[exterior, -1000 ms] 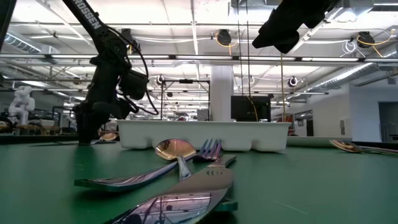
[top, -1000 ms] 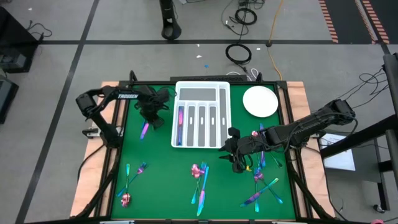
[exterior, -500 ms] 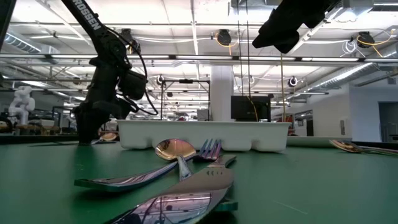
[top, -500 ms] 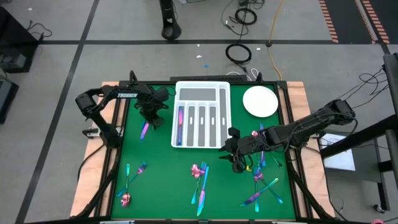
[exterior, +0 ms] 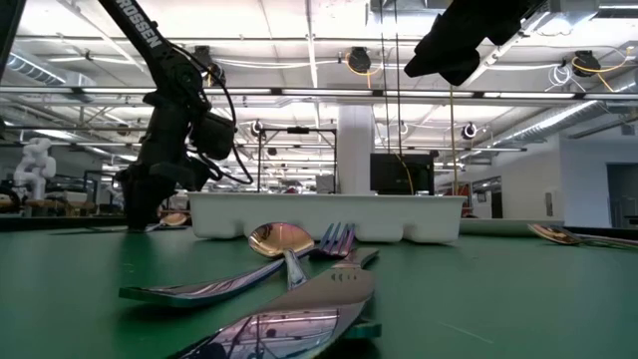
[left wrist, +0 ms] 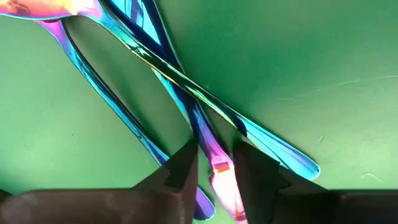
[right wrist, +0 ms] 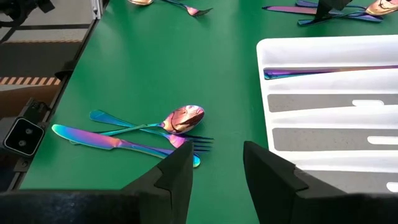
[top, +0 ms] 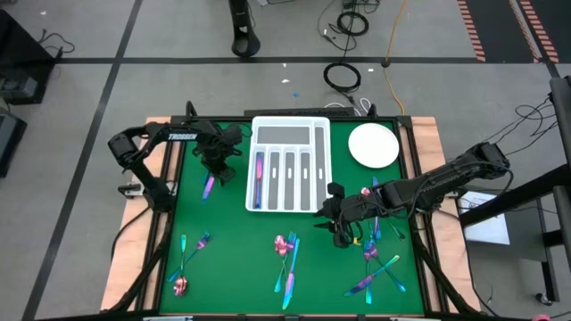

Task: Sort silverware
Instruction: Put the blue table knife into the silverware tray

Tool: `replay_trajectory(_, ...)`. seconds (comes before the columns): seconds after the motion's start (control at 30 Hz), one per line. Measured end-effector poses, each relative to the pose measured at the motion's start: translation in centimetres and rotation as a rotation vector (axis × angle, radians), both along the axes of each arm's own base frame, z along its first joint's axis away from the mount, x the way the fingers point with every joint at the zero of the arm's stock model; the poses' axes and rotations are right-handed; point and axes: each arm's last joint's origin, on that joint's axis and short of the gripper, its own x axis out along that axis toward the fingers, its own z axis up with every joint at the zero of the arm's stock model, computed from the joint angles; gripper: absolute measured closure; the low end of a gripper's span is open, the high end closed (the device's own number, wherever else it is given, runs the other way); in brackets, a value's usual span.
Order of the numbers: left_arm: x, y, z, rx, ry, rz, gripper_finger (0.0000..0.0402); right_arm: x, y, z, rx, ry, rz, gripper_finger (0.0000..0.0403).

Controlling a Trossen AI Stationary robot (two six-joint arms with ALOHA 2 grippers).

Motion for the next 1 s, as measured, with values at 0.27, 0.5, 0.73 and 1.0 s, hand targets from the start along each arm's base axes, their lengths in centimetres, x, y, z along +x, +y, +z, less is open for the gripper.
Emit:
replay_trajectory(0.27, 0.04, 0.08, -0.01, 0.014, 0.000, -0.001, 0.0348, 0.00, 0.00, 0.00, 0.000, 0.000, 0.000, 0.0273)
replay_trajectory(0.5, 0.03, 0.09, -0.01, 0.014, 0.000, -0.001, 0.0350, 0.00, 0.00, 0.00, 0.000, 0.000, 0.000, 0.0273)
replay_trajectory(0.73, 0.03, 0.08, 0.06, 0.010, 0.004, 0.000, 0.0350, 0.00, 0.00, 0.00, 0.000, 0.000, 0.000, 0.0273)
replay_trajectory(1.0, 0.28, 0.29, 0.43, 0.007, 0.005, 0.037, 0.0350, 0.00, 0.00, 0.00, -0.002, -0.001, 0.002, 0.0273)
